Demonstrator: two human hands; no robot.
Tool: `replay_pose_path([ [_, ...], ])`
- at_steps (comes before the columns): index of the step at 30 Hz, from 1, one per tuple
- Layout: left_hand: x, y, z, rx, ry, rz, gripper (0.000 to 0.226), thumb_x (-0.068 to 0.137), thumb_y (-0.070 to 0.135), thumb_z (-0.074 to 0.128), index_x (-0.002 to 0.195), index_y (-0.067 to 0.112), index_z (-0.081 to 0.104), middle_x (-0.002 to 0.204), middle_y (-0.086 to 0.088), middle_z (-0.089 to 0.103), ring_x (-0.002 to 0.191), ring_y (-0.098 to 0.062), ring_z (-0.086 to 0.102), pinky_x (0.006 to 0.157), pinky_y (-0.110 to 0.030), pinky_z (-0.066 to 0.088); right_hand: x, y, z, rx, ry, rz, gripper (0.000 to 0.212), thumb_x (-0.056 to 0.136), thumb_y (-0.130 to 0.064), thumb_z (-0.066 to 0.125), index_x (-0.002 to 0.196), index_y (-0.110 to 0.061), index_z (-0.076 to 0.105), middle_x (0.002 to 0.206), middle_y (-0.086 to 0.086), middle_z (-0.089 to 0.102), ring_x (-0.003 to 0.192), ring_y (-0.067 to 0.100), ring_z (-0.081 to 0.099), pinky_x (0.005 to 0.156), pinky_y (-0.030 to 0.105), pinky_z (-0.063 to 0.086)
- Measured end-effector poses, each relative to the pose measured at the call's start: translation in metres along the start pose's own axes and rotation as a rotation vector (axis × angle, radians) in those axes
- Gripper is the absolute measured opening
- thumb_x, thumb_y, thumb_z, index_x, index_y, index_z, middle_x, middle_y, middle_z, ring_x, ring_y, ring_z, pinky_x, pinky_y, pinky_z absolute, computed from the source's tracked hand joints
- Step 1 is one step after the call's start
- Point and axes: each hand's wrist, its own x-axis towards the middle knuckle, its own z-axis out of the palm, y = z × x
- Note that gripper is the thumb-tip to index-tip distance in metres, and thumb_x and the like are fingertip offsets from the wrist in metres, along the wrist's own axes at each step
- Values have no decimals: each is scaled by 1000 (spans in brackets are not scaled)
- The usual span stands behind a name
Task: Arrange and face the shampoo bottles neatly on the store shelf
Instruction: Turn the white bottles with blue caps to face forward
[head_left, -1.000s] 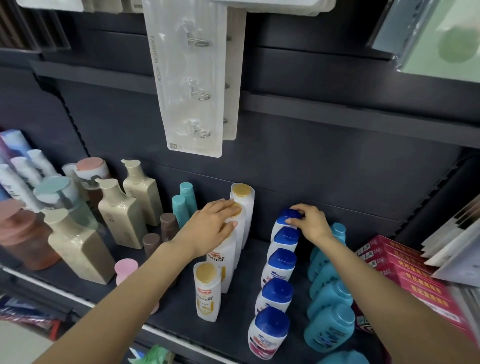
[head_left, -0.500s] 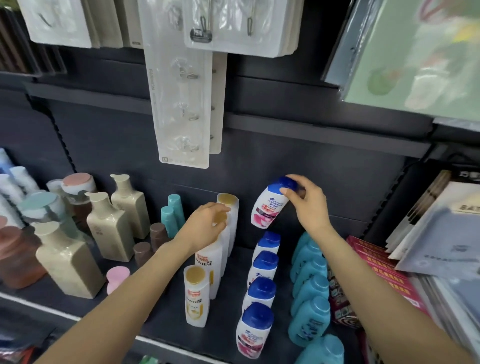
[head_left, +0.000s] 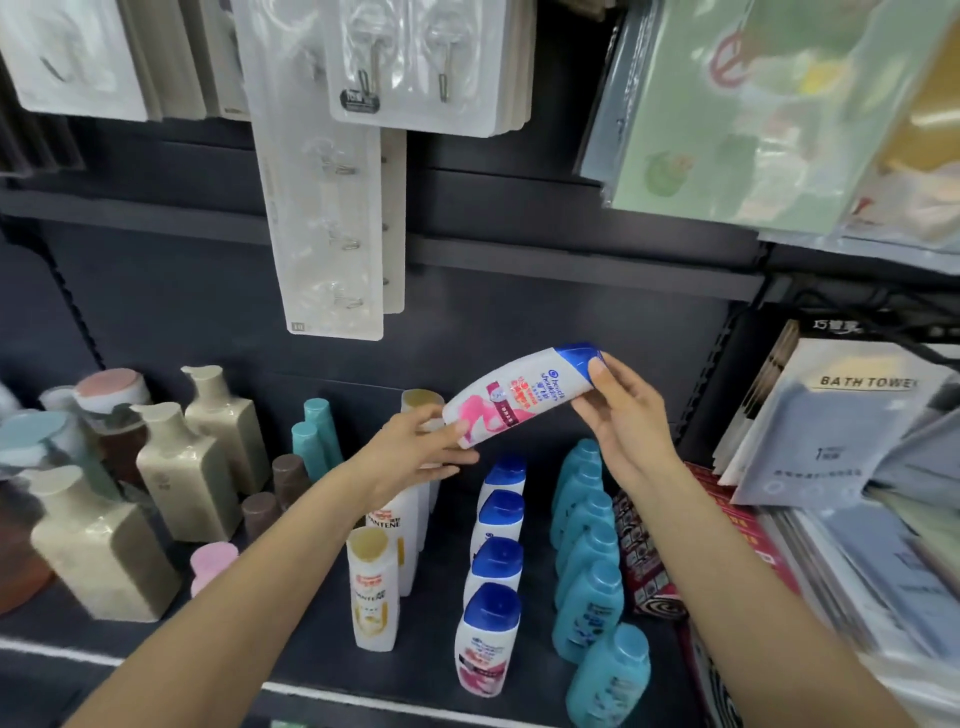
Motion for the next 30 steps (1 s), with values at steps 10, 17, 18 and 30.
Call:
replay_pose_path([
  [10, -25, 2, -9, -335, 110, 90, 33, 88, 24, 59, 118, 10, 61, 107, -13, 70, 97, -24, 69, 77, -25, 57, -24, -1, -4, 54, -171, 84, 37, 94, -9, 52, 132, -11, 52, 119, 8, 67, 111, 17, 63, 96, 30, 49],
  [17, -42, 7, -18, 104, 221, 445, 36, 78, 5, 72, 108, 23, 66, 110, 0, 69, 103, -16, 64, 90, -33, 53, -33, 11, -7, 118, -141, 178, 31, 95, -19, 51, 125, -14, 57, 117, 10, 66, 106, 20, 65, 92, 31, 52],
  [18, -45, 9, -17, 154, 214, 485, 38, 77, 4, 73, 108, 24, 65, 111, 1, 67, 103, -14, 63, 89, -31, 53, -33, 11, -8, 139, -139, 176, 27, 95, -17, 51, 120, -9, 59, 114, 11, 67, 104, 19, 66, 89, 28, 54],
  [30, -58, 2, -21, 942, 414, 1038, 63, 61, -7, 81, 114, 14, 54, 116, 2, 44, 108, -3, 44, 99, -2, 29, -36, 4, -11, 114, -315, 141, 52, 90, 14, 40, 137, -7, 44, 128, 10, 61, 119, 19, 58, 96, 29, 49],
])
